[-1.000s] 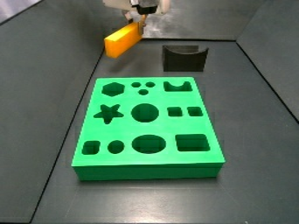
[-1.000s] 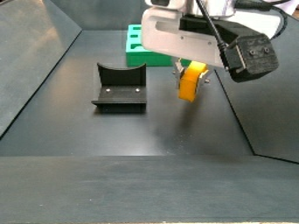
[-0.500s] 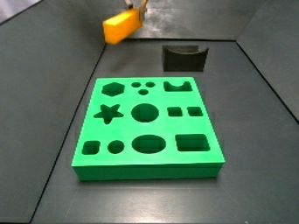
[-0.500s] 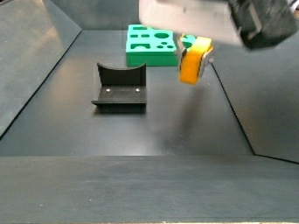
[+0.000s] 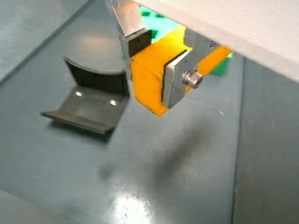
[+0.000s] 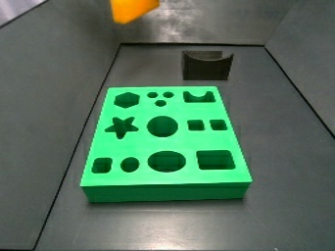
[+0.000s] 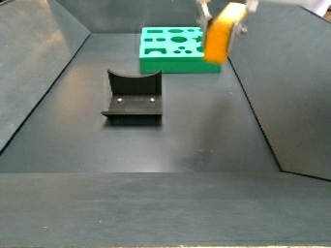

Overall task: Pick up the rectangle object. Move up. Place the rectangle object on the fixture. Regrasp the rectangle object. Move to above the board. Insert the rectangle object.
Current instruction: Place the rectangle object on the fixture.

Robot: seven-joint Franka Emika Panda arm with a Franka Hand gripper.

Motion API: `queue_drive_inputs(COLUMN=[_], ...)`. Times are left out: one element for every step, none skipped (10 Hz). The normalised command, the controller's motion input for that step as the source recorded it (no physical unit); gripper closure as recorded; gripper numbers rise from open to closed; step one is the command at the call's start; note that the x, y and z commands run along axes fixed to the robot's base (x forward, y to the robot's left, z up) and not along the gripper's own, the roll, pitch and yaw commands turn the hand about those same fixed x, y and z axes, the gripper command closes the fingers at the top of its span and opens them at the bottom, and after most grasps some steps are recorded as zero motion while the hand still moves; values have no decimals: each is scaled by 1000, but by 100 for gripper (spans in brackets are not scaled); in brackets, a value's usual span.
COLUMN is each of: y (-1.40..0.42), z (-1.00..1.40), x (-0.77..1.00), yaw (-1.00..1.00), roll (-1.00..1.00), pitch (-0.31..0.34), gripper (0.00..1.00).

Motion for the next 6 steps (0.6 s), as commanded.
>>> queue_drive_inputs(y=[-521,-444,-338,-279,-221,-174], z=[209,185,149,118,94,75], x=[1000,1000,1000,1000,1000,1000], yaw=[1000,1000,836,586,383,240], roll=[-218,-247,-294,-277,-247,-220], pitch=[-77,-57,-14,27,62,90], gripper=[100,100,100,100,100,100])
